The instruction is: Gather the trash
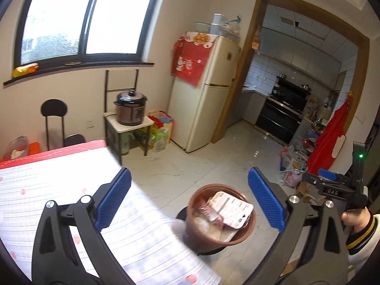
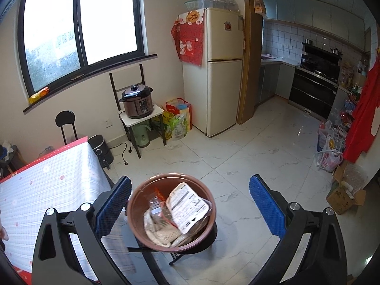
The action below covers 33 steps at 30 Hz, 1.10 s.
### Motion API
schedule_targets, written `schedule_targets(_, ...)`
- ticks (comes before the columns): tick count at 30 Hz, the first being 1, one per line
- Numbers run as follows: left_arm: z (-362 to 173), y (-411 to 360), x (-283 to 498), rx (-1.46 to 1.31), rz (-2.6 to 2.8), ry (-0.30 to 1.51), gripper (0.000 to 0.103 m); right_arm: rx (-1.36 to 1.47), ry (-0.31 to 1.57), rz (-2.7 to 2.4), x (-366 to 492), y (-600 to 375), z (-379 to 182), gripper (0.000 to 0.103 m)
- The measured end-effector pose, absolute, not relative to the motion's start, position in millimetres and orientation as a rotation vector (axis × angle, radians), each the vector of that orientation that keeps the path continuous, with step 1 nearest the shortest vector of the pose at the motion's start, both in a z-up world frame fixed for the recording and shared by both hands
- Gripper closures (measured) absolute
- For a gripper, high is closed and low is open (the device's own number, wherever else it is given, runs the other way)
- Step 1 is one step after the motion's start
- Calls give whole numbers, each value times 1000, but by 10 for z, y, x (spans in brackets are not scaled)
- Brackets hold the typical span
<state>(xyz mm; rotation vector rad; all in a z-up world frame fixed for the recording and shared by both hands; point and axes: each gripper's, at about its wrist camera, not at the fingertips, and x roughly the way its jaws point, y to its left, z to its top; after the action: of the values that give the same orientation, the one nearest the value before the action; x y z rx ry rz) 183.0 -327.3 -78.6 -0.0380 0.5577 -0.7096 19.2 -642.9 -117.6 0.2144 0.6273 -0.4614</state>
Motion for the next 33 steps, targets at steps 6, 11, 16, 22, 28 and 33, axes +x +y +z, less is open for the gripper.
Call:
schedule_targets(6,-613,-2632,1691,-32,-673,523,6,192,596,-463,104,-5950,-941,5)
schedule_targets(11,-472,-2207,1485,-23,-651,495,6,177,580,-456,15,-5525,-784,5)
schedule_targets(16,-387,-1791,1324,-15,-617,497,6,168,554,-450,-115,-5086,-670,5)
schedule_targets(22,-337,-1470,1191,16,-590,489,6,176,546,-451,-233,-4712,-634,5)
schedule_targets(28,-286,-1303,1118,49,-585,460,6,187,533,-471,-332,-4512,-625,5)
schedule_targets(33,-265,-1257,1150,51,-576,460,6,199,523,-484,-368,-4449,-602,5)
